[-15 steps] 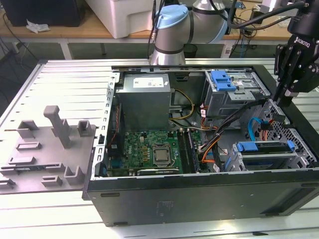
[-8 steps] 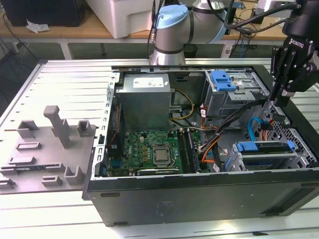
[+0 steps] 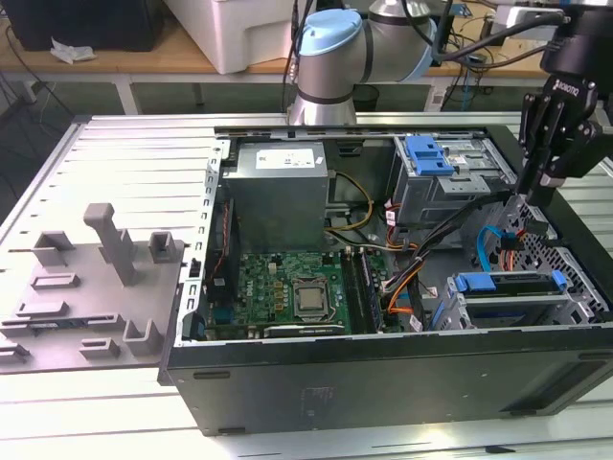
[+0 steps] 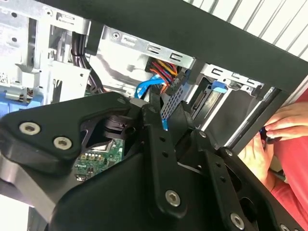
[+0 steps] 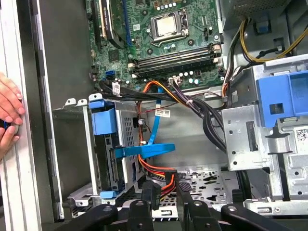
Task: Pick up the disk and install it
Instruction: 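Insert the first disk wire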
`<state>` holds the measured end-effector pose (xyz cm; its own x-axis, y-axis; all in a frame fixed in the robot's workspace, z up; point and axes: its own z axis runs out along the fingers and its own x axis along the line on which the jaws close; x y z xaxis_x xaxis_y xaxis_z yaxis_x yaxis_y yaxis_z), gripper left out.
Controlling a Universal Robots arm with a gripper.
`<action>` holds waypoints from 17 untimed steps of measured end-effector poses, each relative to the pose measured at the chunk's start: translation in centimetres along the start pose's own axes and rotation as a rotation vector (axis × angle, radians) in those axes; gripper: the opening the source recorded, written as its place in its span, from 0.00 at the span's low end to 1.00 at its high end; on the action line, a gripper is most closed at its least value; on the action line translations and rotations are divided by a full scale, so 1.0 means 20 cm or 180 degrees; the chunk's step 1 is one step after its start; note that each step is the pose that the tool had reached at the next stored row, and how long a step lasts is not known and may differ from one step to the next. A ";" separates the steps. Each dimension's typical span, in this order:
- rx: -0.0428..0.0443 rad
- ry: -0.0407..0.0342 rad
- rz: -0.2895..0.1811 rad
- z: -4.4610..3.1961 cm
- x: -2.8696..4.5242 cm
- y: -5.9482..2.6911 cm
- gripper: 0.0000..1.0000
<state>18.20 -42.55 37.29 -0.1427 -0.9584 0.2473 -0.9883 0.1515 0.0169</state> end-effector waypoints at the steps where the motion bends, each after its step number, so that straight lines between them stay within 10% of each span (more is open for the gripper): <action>1: -0.0006 0.0007 0.0010 0.004 -0.002 -0.008 0.34; 13: -0.0052 0.0031 0.0142 0.064 -0.009 -0.036 0.34; 17: -0.0139 0.0049 0.0155 0.097 -0.017 -0.072 0.34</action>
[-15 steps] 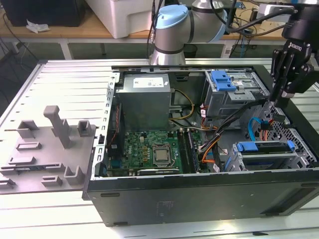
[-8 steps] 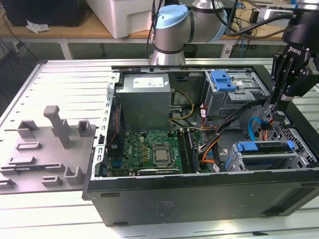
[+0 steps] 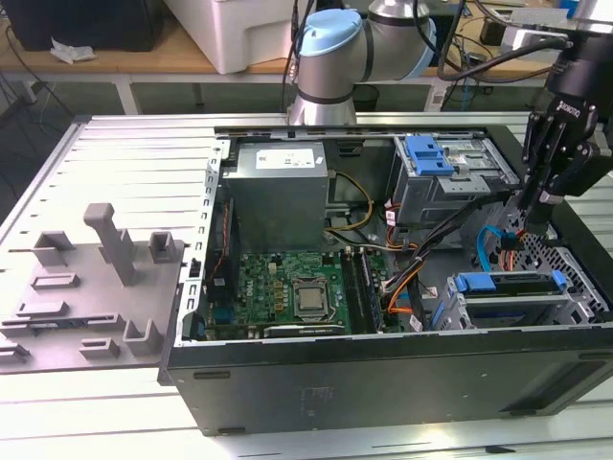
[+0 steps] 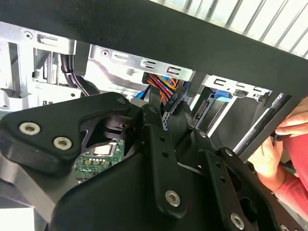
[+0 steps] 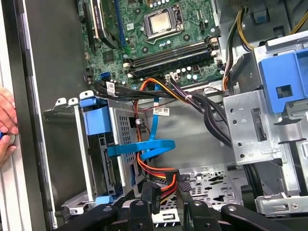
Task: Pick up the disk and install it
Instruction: 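Insert the first disk wire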
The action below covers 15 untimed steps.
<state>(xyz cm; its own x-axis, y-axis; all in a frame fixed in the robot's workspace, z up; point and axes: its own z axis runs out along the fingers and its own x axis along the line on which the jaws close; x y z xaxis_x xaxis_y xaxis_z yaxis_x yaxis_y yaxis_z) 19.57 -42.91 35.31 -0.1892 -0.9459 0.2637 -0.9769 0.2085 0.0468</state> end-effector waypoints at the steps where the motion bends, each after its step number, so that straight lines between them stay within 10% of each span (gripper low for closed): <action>1: -0.0006 0.0008 -0.0001 0.004 -0.001 -0.001 0.34; 4: -0.0023 0.0060 -0.0003 0.010 -0.005 -0.011 0.34; 7: -0.0004 0.0235 0.0013 0.024 -0.011 -0.018 0.34; 15: -0.0008 0.0269 0.0049 0.036 -0.076 -0.013 0.34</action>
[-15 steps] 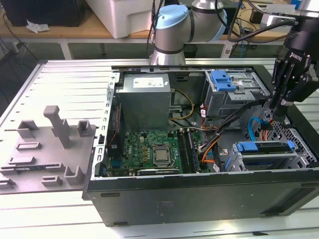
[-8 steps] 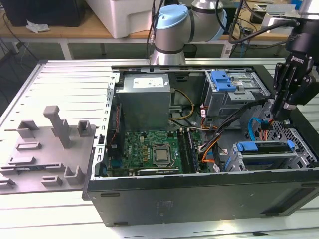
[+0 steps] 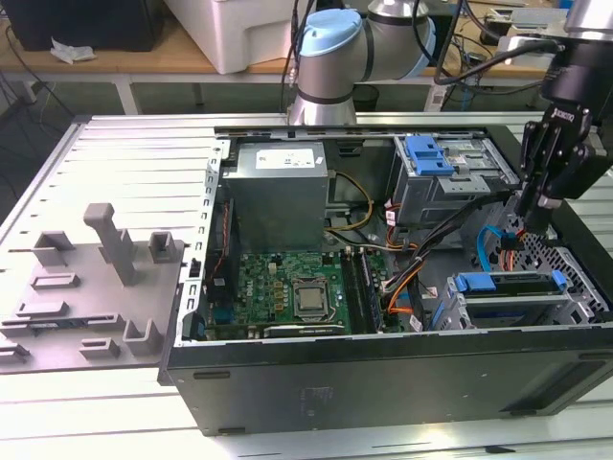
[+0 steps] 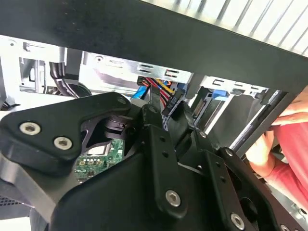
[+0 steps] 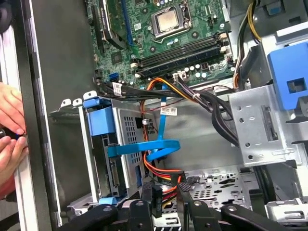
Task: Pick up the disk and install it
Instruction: 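Insert the first disk wire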
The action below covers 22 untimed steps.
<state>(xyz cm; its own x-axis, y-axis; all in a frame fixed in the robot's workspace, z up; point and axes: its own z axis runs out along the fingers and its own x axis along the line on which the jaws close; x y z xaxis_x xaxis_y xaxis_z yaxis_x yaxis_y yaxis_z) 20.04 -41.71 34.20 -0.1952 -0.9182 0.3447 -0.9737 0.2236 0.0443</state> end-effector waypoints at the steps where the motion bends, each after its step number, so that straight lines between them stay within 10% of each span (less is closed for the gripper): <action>1: 0.0002 0.0015 0.0001 0.001 -0.004 -0.003 0.34; 6: 0.0015 0.0127 0.0012 0.005 -0.017 -0.005 0.34; 22: 0.0019 0.0210 0.0053 0.011 -0.053 -0.014 0.34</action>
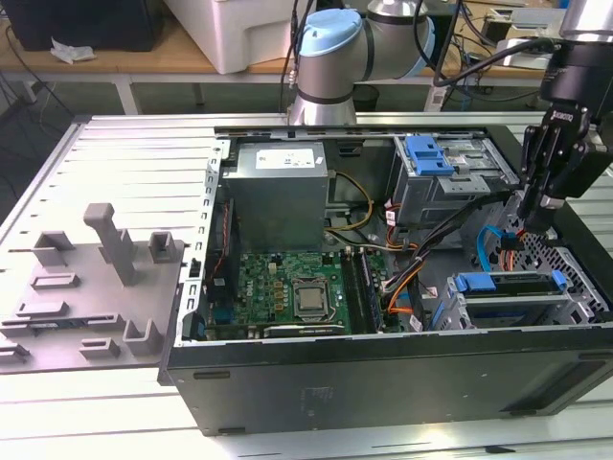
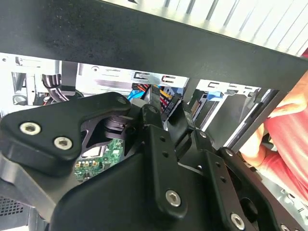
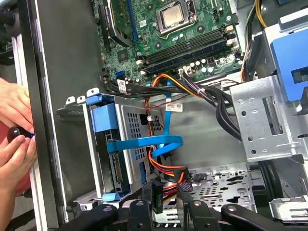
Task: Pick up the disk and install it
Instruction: 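Insert the first disk wire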
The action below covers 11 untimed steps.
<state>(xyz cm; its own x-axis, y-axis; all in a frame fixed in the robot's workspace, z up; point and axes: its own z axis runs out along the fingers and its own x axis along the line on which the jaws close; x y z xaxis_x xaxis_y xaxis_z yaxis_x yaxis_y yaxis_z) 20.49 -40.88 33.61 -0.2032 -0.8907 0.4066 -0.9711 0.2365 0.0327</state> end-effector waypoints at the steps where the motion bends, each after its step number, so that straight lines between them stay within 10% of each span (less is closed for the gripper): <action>1: -0.0001 0.0002 0.0002 0.000 -0.001 0.000 0.34; 11: 0.0000 0.0034 0.0022 -0.002 -0.003 0.001 0.17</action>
<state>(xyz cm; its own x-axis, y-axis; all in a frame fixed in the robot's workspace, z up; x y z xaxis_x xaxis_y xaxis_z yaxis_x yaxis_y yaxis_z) 20.49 -40.80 33.61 -0.2087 -0.8848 0.4165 -0.9696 0.2428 0.0300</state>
